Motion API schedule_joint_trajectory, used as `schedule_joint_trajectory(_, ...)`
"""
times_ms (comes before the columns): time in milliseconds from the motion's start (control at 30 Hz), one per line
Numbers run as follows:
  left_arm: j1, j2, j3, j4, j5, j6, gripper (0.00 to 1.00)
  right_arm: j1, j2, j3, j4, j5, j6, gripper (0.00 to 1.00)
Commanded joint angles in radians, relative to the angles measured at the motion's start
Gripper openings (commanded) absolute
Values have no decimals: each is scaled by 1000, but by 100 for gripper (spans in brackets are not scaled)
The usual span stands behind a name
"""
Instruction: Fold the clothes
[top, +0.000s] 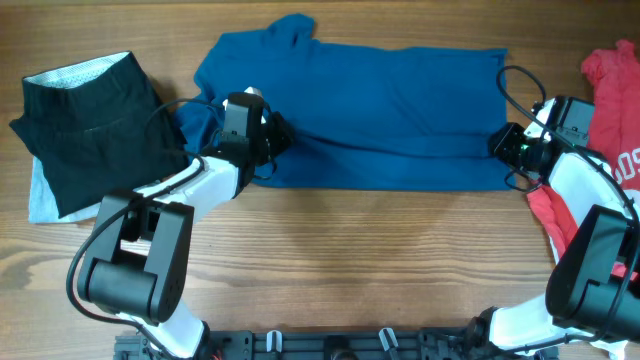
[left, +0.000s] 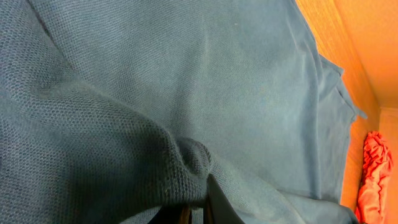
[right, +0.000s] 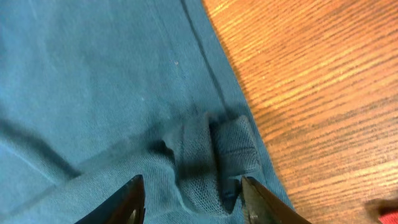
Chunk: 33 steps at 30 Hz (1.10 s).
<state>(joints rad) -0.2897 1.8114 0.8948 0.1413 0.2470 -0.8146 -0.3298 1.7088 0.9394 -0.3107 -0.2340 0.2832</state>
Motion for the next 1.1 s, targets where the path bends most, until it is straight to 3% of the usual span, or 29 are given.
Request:
schedule_joint_trajectory(0, 1, 6, 2, 0, -21, -8, 7, 5, -17, 12, -14, 28, 5, 39)
schedule_joint_trajectory(200, 1, 6, 2, 0, -21, -9, 7, 5, -16, 12, -16, 31, 5, 5)
schedule_joint_trajectory(533, 28, 6, 2, 58, -21, -9, 4, 5, -17, 12, 53, 56, 67, 4)
schedule_joint_trajectory(767, 71, 6, 2, 255, -21, -9, 8, 5, -17, 13, 227, -4, 225, 4)
schedule_joint_trajectory(800, 74, 6, 2, 268, -22, -9, 15, 5, -17, 13, 241, -4, 243, 6)
schedule_joint_trajectory(867, 76, 6, 2, 270, -29, -8, 30, 5, -17, 13, 251, -3, 259, 31)
schedule_joint_trajectory(967, 76, 6, 2, 243, -29, -8, 54, 5, -17, 12, 229, -3, 245, 40)
schedule_joint_trajectory(1067, 76, 6, 2, 184, -27, -8, 54, 5, -17, 12, 167, 1, 200, 43)
